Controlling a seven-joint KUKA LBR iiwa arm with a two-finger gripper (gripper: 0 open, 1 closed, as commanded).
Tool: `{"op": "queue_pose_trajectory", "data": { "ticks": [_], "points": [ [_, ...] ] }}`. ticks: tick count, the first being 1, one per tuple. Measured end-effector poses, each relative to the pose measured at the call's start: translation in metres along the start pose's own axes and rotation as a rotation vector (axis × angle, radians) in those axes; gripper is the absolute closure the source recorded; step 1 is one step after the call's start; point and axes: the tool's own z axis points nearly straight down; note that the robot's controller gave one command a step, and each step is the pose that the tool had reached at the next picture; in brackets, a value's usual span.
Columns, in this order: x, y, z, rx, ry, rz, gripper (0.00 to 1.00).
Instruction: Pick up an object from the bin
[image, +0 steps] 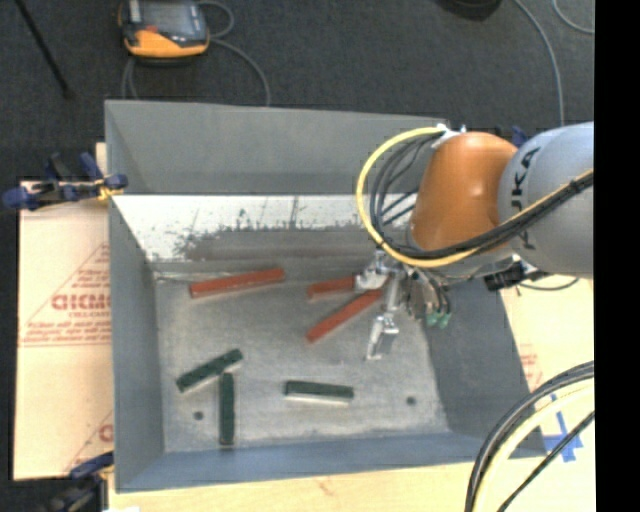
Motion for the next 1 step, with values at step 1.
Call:
{"op": "queue_pose_trajectory", "data": {
  "ticks": [1],
  "points": [
    [0.0013,-0.0064,0.0296,-0.001,-0.002,0.066,0.00]
  ]
}}
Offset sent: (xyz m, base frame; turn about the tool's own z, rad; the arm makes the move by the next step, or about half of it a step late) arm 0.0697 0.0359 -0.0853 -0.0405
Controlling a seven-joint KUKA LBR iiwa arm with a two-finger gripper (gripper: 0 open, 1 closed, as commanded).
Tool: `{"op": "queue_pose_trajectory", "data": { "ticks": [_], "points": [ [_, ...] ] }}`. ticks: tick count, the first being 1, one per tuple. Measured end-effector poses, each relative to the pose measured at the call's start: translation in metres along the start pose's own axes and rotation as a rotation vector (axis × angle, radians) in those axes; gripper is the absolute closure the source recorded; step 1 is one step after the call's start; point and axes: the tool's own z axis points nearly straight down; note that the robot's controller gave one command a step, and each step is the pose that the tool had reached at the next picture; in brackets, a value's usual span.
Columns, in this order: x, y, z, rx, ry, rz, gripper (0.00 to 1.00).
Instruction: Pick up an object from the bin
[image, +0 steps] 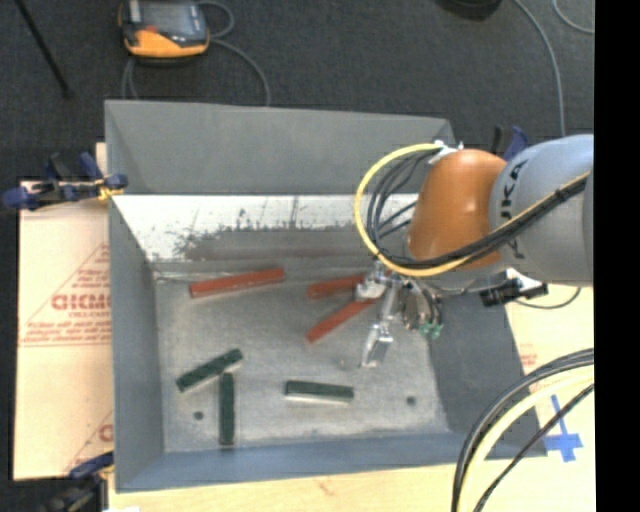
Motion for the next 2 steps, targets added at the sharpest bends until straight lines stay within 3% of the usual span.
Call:
{"op": "queue_pose_trajectory", "data": {
  "ticks": [1,2],
  "points": [
    [-0.0732,0.0474,0.0437,0.004,-0.014,-0.105,1.00],
    [-0.0732,0.0474,0.0437,0.005,-0.014,-0.105,1.00]
  ]
}}
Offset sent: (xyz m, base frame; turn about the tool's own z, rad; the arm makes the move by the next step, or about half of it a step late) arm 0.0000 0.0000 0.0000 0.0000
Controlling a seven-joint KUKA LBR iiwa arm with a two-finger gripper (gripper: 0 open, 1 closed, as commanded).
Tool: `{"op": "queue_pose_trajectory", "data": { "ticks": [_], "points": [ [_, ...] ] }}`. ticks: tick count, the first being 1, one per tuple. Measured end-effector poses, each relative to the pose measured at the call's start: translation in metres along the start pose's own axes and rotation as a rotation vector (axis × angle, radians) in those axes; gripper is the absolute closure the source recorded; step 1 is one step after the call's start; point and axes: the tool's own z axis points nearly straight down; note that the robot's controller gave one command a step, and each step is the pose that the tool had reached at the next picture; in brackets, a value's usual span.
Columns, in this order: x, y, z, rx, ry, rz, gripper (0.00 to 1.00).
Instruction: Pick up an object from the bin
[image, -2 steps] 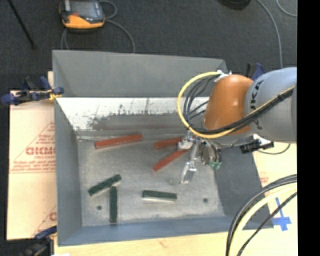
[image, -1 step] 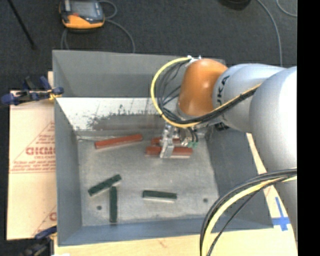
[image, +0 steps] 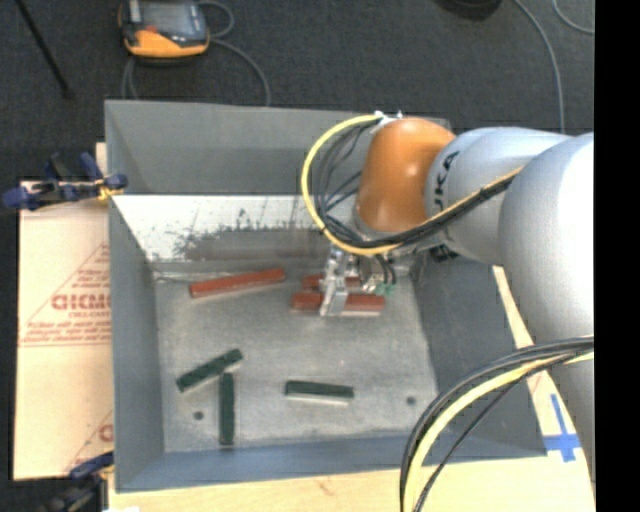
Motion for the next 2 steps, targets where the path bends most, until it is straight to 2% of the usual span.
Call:
{"op": "queue_pose_trajectory", "data": {
  "ticks": [1,2],
  "points": [
    [0.000,0.002,-0.034,-0.003,0.018,-0.035,1.00],
    [0.014,-0.001,-0.055,-0.005,0.015,-0.010,1.00]
  ]
}}
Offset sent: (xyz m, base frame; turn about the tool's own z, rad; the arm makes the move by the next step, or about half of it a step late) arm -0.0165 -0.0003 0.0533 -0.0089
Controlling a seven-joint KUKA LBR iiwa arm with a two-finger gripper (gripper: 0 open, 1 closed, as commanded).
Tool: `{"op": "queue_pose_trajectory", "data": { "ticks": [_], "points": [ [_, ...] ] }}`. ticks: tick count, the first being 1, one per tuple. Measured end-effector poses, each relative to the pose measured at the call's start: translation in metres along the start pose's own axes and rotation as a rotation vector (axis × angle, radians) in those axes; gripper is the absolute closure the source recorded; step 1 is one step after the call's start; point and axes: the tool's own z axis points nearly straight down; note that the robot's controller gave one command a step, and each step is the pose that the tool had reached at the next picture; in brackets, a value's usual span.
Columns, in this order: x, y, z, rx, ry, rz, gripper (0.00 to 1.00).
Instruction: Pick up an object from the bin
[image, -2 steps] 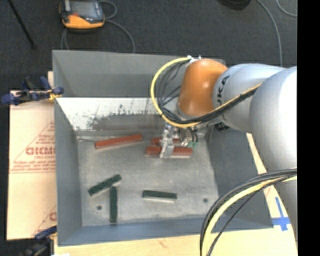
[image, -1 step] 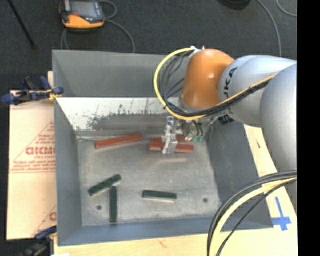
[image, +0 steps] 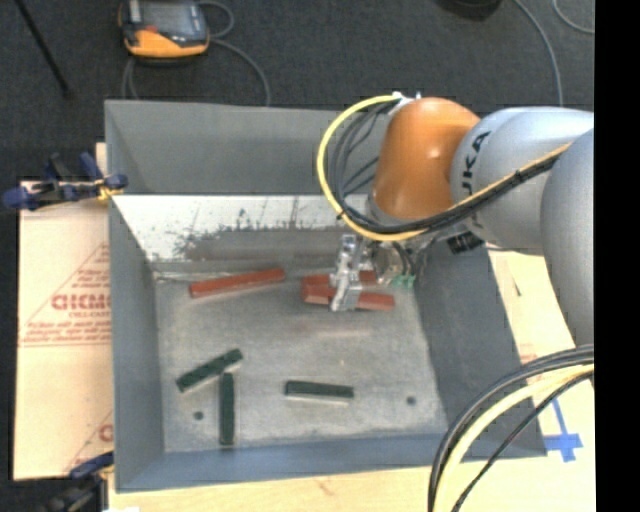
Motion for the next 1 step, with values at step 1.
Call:
{"op": "queue_pose_trajectory", "data": {
  "ticks": [1],
  "points": [
    [-0.0132,0.0122,-0.1141,0.001,0.000,0.014,1.00]
  ]
}}
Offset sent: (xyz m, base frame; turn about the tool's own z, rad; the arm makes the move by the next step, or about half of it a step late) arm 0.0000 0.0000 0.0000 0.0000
